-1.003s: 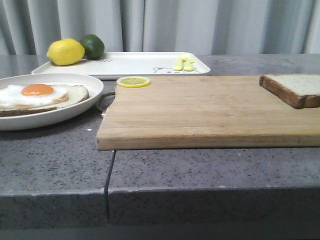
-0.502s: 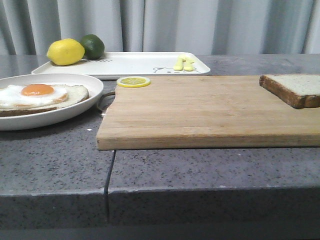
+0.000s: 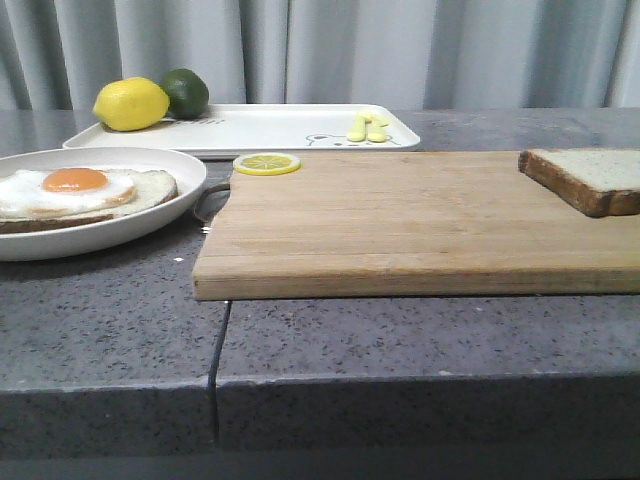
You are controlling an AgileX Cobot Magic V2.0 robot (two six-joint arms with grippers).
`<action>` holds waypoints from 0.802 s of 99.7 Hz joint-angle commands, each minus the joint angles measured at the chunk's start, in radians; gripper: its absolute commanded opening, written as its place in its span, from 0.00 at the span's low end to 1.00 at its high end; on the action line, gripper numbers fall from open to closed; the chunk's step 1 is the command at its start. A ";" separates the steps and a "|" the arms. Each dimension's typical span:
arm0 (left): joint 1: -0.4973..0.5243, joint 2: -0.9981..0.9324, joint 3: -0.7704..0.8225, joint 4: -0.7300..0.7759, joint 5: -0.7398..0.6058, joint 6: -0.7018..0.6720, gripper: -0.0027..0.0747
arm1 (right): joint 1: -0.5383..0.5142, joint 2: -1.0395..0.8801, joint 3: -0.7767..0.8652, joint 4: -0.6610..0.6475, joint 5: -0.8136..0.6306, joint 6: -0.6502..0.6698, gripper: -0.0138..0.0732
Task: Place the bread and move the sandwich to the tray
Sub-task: 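Close the right gripper on the edge of the white bread slice, then lift the bread slice with the right gripper and carry it toward the plate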
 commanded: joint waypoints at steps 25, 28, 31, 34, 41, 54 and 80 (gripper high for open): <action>-0.001 0.002 -0.034 -0.024 -0.060 -0.001 0.51 | -0.006 -0.019 -0.022 0.023 0.031 -0.012 0.30; -0.001 0.002 -0.034 -0.024 -0.060 -0.001 0.51 | -0.006 -0.019 -0.022 0.024 0.031 -0.012 0.27; -0.001 0.002 -0.034 -0.024 -0.060 -0.001 0.51 | -0.006 -0.019 -0.022 0.032 0.031 -0.012 0.23; -0.001 0.002 -0.034 -0.024 -0.060 -0.001 0.51 | -0.006 -0.021 -0.022 0.036 0.031 -0.012 0.19; -0.001 0.002 -0.034 -0.024 -0.060 -0.001 0.51 | -0.006 -0.032 -0.023 0.042 0.033 -0.012 0.13; -0.001 0.002 -0.034 -0.024 -0.060 -0.001 0.51 | -0.006 -0.076 -0.025 0.049 0.052 -0.012 0.09; -0.001 0.002 -0.034 -0.024 -0.060 -0.001 0.51 | -0.005 -0.224 -0.025 0.146 0.170 -0.012 0.09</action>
